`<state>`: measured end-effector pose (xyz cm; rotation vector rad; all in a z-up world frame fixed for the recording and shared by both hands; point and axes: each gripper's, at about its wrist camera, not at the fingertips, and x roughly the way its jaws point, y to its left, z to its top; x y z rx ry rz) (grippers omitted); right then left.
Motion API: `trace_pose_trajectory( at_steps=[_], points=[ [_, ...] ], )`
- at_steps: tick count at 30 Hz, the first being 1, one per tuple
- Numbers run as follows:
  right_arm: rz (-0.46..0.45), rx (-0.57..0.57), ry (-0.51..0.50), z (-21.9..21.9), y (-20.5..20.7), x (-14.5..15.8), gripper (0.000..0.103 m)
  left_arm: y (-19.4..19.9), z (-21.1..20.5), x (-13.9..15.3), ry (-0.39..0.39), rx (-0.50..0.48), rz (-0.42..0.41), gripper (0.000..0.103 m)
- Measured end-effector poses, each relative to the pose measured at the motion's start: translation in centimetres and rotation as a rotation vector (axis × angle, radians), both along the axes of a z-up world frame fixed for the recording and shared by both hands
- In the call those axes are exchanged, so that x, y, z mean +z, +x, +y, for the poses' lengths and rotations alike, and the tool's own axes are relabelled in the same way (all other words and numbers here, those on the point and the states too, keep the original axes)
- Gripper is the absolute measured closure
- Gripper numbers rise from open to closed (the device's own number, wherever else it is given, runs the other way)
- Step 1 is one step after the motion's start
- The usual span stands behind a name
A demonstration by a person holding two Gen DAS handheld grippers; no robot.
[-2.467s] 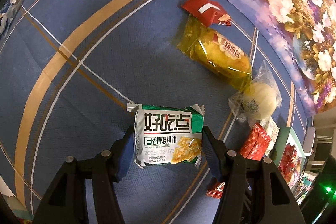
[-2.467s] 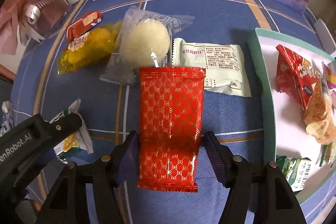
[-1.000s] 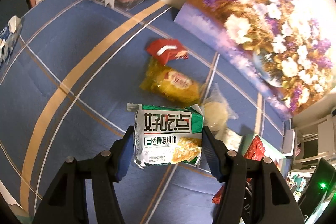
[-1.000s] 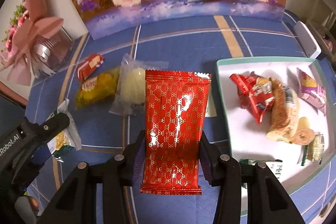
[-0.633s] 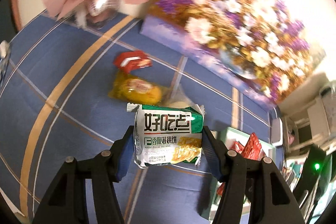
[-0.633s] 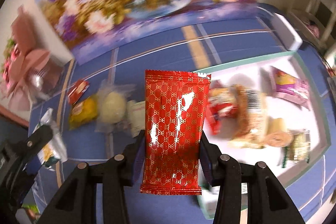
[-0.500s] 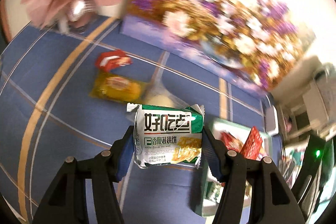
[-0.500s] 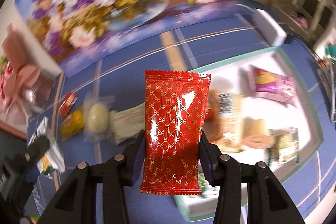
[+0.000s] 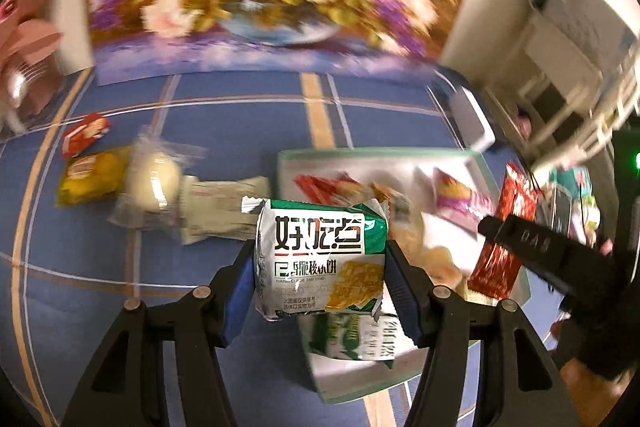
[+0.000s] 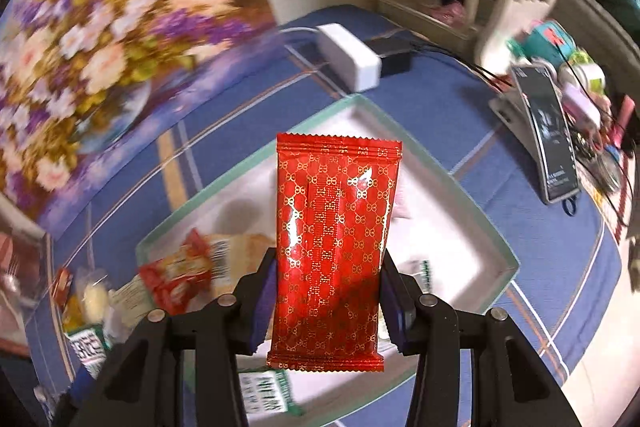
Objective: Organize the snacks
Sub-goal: 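Carry the red bag and green biscuit pack over the white tray, then lower both packs into the tray and open both grippers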
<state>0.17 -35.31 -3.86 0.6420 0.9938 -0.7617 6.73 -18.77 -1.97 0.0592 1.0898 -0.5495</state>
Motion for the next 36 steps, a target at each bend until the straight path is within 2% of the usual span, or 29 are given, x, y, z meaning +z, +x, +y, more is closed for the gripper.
trace_pose_trajectory(
  at_steps=[7, 11, 21, 29, 30, 36],
  points=[
    [0.029, -0.039, 0.062, -2.2, -0.9, -2.6, 0.054, -0.8, -2.6, -2.9, 0.075, -0.059, 0.04, 0.04],
    [0.034, -0.032, 0.095, -2.3, -0.8, -3.7, 0.054, -0.7, -3.2, -4.2, 0.084, -0.066, 0.053, 0.04],
    [0.04, -0.037, 0.105, -2.6, -0.4, -4.4, 0.054, 0.4, -4.0, -6.3, 0.106, -0.067, 0.052, 0.04],
    [0.044, -0.024, 0.115, -2.5, -0.2, -4.4, 0.051, 0.6, -3.7, -5.6, 0.065, -0.066, 0.1, 0.039],
    [0.045, -0.021, 0.116, -2.6, -0.1, -4.4, 0.048, 0.6, -3.7, -5.3, 0.064, -0.067, 0.104, 0.038],
    [0.033, -0.007, 0.094, -2.3, 0.0, -3.4, 0.044, 0.5, -3.4, -3.4, 0.048, -0.054, 0.085, 0.034]
  ],
)
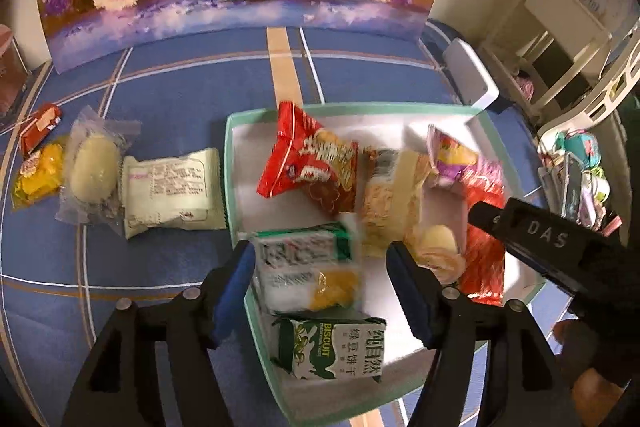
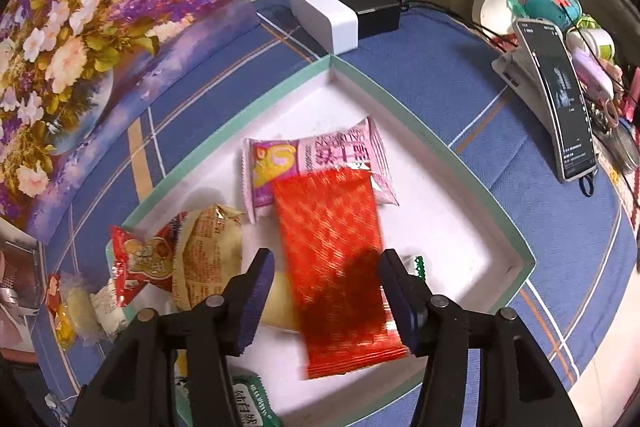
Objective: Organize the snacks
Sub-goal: 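Lower both packs into the tray and open both grippers, then withdraw both grippers from the tray toward the remaining snacks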
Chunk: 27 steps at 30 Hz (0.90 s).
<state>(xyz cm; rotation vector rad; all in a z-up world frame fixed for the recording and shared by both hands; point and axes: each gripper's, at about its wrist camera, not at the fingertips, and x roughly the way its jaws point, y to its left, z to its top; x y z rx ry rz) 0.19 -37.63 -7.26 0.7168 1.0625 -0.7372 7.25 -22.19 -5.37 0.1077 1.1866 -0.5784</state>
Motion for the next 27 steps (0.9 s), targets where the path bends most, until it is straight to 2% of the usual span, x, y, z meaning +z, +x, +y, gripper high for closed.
trace_pose_trajectory(
  at_steps=[7, 10, 15, 20, 23, 27],
  points=[
    [-0.026, 0.018, -0.029, 0.4, 0.1, 1.7, 0.044, 0.2, 0.8, 2.3, -0.032, 0.038, -0.018, 0.033],
    [-0.042, 0.019, -0.028, 0.4, 0.0, 2.2, 0.044, 0.4, 1.5, 2.7, -0.018, 0.075, -0.038, 0.027],
    [-0.048, 0.03, -0.037, 1.0, 0.2, 2.9, 0.041, 1.8, 3.6, 2.8, 0.034, 0.203, -0.072, 0.019],
    [-0.056, 0.081, -0.044, 2.7, 1.2, 3.4, 0.04, 3.4, 6.4, 3.2, 0.09, 0.332, -0.124, 0.019],
    [-0.063, 0.124, -0.049, 3.9, 1.9, 3.8, 0.039, 4.0, 8.1, 3.4, 0.106, 0.378, -0.133, 0.019],
    [-0.069, 0.166, -0.059, 5.4, 2.8, 4.3, 0.034, 4.7, 9.5, 3.2, 0.118, 0.427, -0.131, 0.018]
  ],
)
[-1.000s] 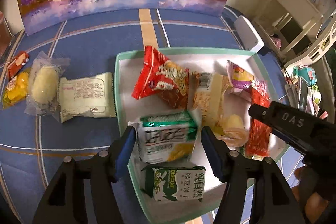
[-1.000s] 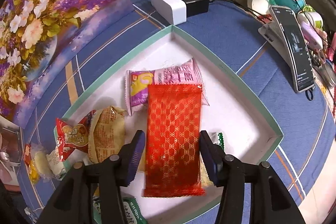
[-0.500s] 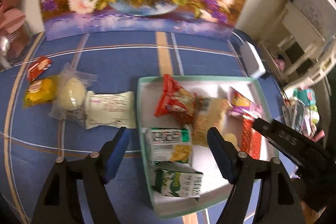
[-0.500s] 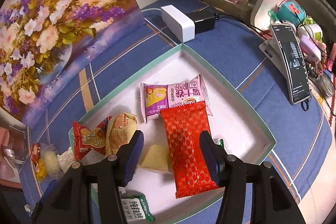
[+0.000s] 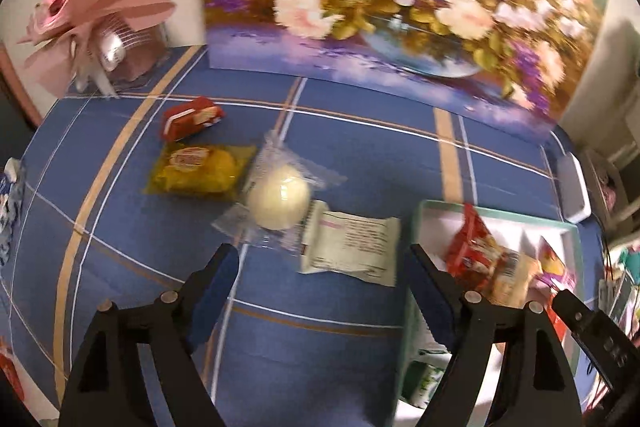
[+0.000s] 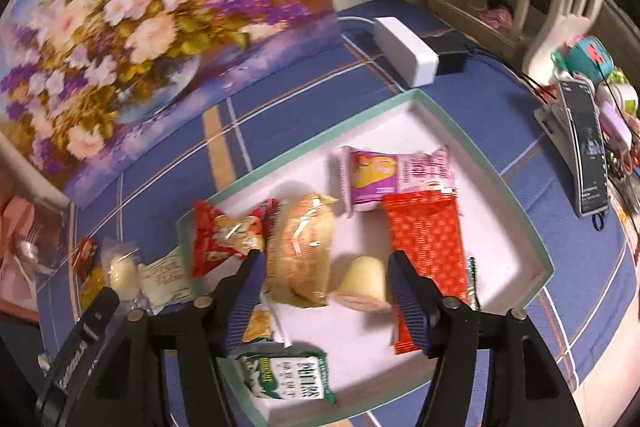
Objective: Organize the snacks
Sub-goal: 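Withdraw both grippers from the tray toward the remaining snacks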
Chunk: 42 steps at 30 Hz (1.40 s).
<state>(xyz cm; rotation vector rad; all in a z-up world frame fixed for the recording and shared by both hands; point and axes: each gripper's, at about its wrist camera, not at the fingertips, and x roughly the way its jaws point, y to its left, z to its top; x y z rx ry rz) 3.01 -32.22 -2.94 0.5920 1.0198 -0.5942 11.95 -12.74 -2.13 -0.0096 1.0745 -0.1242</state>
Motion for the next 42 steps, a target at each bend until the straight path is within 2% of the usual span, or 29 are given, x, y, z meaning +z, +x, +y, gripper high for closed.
trace_pose_trajectory(
  at_steps=[11, 13, 14, 15, 19, 26, 38, 42],
  points=[
    [0.019, 0.105, -0.032, 3.3, 2.3, 0.5, 0.019, 0.8, 3.2, -0.1, 0.009, 0.101, 0.01, 0.017],
    [0.018, 0.117, -0.039, 3.8, 2.5, 0.5, 0.012, 0.9, 3.9, 0.0, 0.011, 0.113, 0.009, 0.017],
    [0.018, 0.126, -0.045, 4.1, 2.7, 0.5, 0.009, 1.0, 4.3, 0.1, 0.014, 0.122, 0.006, 0.012],
    [0.017, 0.136, -0.051, 4.4, 2.9, 0.5, 0.0, 1.2, 4.6, 0.1, 0.019, 0.131, 0.005, 0.0],
    [0.01, 0.172, -0.063, 5.4, 3.4, 0.4, 0.0, 1.4, 6.2, 0.4, 0.038, 0.17, -0.013, 0.0],
    [0.005, 0.2, -0.086, 6.5, 3.9, 0.4, 0.0, 1.6, 8.7, 0.6, 0.029, 0.22, -0.021, 0.0],
    [-0.041, 0.269, -0.132, 8.7, 4.9, 1.2, 0.0, 2.2, 12.4, 1.5, 0.004, 0.243, -0.06, 0.0],
    [-0.097, 0.278, -0.077, 9.3, 5.4, 1.0, 0.0, 2.6, 13.9, 1.9, 0.038, 0.237, -0.1, 0.0]
  ],
)
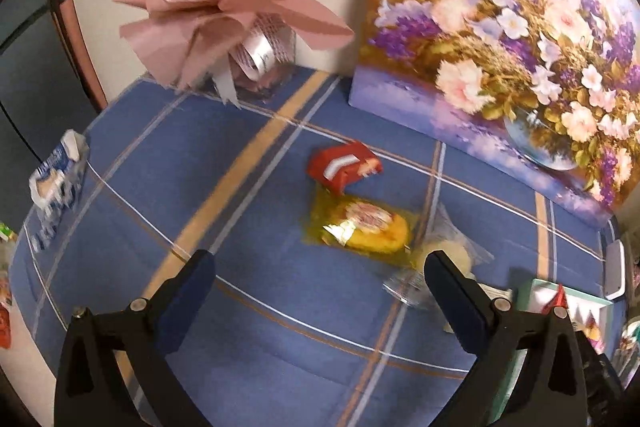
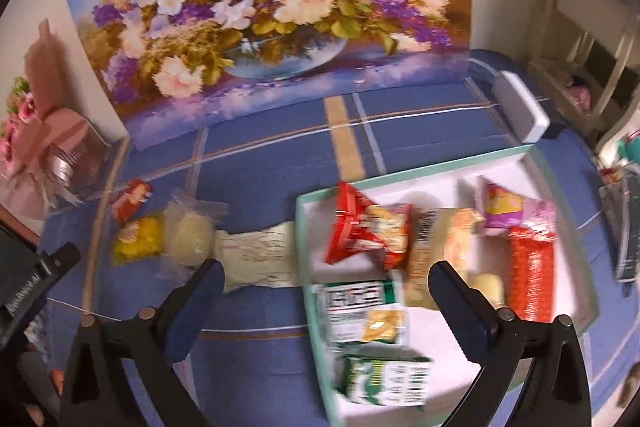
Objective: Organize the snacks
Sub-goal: 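Withdraw both grippers from the tray toward the remaining snacks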
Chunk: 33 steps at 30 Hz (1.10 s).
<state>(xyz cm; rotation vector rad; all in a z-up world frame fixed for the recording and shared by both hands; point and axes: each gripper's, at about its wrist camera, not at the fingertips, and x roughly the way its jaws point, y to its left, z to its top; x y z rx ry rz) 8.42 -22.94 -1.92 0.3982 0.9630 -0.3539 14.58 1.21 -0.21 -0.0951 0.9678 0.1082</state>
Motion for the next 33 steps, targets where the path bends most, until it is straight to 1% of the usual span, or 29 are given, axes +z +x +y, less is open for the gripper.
trace_pose_trajectory(
  at_steps=[2, 3, 6, 13, 18, 21, 24, 29, 33],
  points=[
    [-0.008, 0.007, 0.041, 0.4, 0.4, -0.3, 0.0, 0.3, 1.0, 0.0, 0.002, 0.0, -0.005, 0.0],
    [-0.007, 0.016, 0.048, 0.7, 0.7, -0.4, 0.0, 0.4, 1.6, 0.0, -0.01, 0.001, -0.005, 0.0],
    [0.009, 0.045, 0.045, 1.8, 1.5, -0.9, 0.0, 0.9, 3.3, -0.2, -0.044, 0.015, -0.003, 0.0],
    [0.005, 0.087, 0.099, 3.0, 3.4, -1.8, 0.0, 2.0, 4.7, -0.3, -0.08, 0.016, -0.018, 0.0],
    [0.023, 0.094, 0.1, 3.0, 4.8, -2.7, 0.0, 3.0, 4.6, -0.6, -0.106, -0.012, -0.03, 0.0],
    [0.038, 0.083, 0.126, 2.6, 5.4, -3.3, 0.0, 3.7, 4.1, -1.2, -0.133, -0.048, -0.028, 0.0],
    [0.053, 0.087, 0.134, 2.7, 6.1, -4.0, 0.0, 4.4, 3.4, -2.2, -0.142, -0.064, 0.004, 0.0],
    [0.056, 0.104, 0.141, 3.1, 7.1, -4.7, 0.0, 5.5, 2.7, -4.1, -0.201, -0.079, 0.056, 0.0],
    [0.046, 0.115, 0.145, 3.8, 8.0, -5.1, 0.0, 6.2, 2.2, -4.9, -0.228, -0.079, 0.075, 0.0]
  ],
)
